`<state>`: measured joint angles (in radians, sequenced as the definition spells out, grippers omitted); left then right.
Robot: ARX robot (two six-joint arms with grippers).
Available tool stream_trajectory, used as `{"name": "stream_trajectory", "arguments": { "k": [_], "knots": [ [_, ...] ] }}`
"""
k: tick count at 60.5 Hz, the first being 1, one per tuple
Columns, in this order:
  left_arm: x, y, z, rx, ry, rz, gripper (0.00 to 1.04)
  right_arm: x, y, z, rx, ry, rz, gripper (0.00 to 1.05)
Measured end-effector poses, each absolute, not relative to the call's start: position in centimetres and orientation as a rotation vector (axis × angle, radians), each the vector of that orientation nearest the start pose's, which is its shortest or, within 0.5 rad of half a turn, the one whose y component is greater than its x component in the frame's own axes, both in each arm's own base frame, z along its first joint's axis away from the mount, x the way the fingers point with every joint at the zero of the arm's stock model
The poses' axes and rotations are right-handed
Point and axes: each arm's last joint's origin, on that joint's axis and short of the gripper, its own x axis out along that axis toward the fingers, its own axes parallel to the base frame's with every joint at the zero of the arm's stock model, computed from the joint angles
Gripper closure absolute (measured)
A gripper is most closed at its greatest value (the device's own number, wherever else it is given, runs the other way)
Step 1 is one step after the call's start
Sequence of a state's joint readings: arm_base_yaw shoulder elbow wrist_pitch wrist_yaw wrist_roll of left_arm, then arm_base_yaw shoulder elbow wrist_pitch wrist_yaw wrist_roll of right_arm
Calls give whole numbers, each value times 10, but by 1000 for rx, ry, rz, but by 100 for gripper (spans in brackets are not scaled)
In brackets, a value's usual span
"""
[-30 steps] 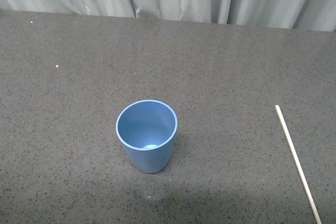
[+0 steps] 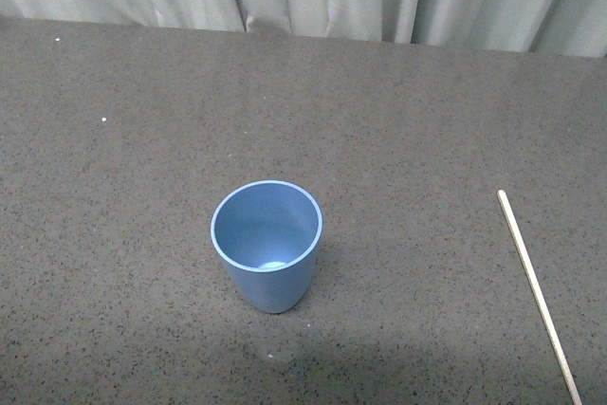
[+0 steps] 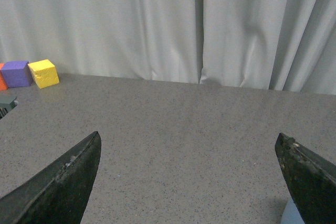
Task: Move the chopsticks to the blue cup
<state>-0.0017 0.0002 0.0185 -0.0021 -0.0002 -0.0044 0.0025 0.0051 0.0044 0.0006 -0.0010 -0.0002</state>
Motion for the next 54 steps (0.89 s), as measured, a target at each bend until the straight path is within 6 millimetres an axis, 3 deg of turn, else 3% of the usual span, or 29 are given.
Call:
{"name": "stream_trajectory", "arguments": {
  "k": [33,36,42,54],
  "knots": [
    [97,0,170,-4,-16,-2,7,98,0,165,0,0,3,9],
    [97,0,170,-4,-16,-2,7,98,0,164,-61,50,-65,9],
    [97,0,170,-4,-16,0,7,109,-1,161,-211,215,-145,9],
    [97,0,170,-4,-16,-1,7,149,2,158,-174,455,-14,9]
  ]
}}
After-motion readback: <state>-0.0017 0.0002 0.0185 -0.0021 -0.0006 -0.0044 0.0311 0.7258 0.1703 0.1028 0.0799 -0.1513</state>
